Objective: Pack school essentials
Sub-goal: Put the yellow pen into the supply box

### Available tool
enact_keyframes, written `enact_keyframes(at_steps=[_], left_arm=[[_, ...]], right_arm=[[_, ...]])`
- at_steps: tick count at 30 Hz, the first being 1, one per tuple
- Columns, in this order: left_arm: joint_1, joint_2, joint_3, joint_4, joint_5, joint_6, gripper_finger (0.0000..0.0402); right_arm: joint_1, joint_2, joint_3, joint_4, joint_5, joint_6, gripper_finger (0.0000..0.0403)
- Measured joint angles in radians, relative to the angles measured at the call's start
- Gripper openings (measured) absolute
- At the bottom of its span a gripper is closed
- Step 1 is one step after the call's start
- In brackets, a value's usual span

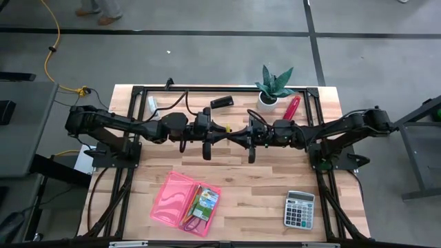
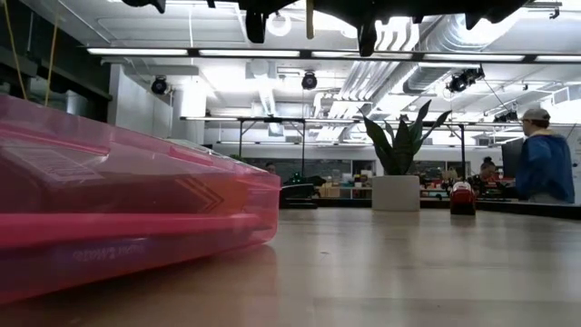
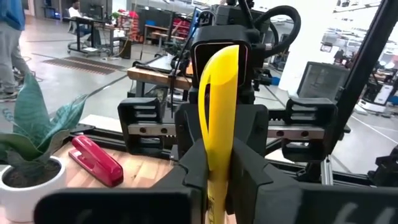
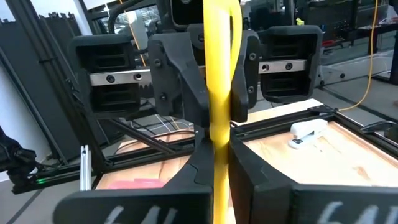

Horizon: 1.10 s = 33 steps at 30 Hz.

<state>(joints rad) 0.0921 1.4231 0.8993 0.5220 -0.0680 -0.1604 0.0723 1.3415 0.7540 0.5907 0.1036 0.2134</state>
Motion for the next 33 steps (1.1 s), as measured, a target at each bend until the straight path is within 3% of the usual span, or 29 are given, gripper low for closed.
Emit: enact_keyframes(at_steps=[4, 8, 15, 18, 24, 29, 33], left_arm=[[0.0, 0.0, 0.0, -0.001, -0.001, 0.004, 0.0033], [0.015, -0.033, -0.003, -0.066, 0.0, 0.017, 0.0018], [0.055, -0.233, -0.002, -0.369, -0.008, 0.086, 0.0018], [0.057, -0.332, -0.028, -0.419, -0.016, 0.081, 0.0018], [-0.012, -0.484, -0.196, -0.331, -0.117, -0.003, 0.0018], [-0.081, -0.536, -0.306, -0.268, -0.175, -0.064, 0.0018], [-0.108, -0.541, -0.318, -0.264, -0.196, -0.073, 0.0018]], right_arm=[[0.0, 0.0, 0.0, 0.0, 0.0, 0.03, 0.002], [-0.008, -0.041, -0.002, -0.082, -0.001, 0.098, 0.0069], [-0.015, -0.227, -0.002, -0.377, 0.086, 0.079, 0.0182], [-0.014, -0.303, -0.002, -0.448, 0.11, 0.077, 0.0213], [-0.006, -0.389, -0.011, -0.497, 0.186, 0.071, 0.0227], [-0.005, -0.401, -0.081, -0.384, 0.189, 0.074, 0.0227], [-0.005, -0.401, -0.117, -0.29, 0.189, 0.074, 0.0227]])
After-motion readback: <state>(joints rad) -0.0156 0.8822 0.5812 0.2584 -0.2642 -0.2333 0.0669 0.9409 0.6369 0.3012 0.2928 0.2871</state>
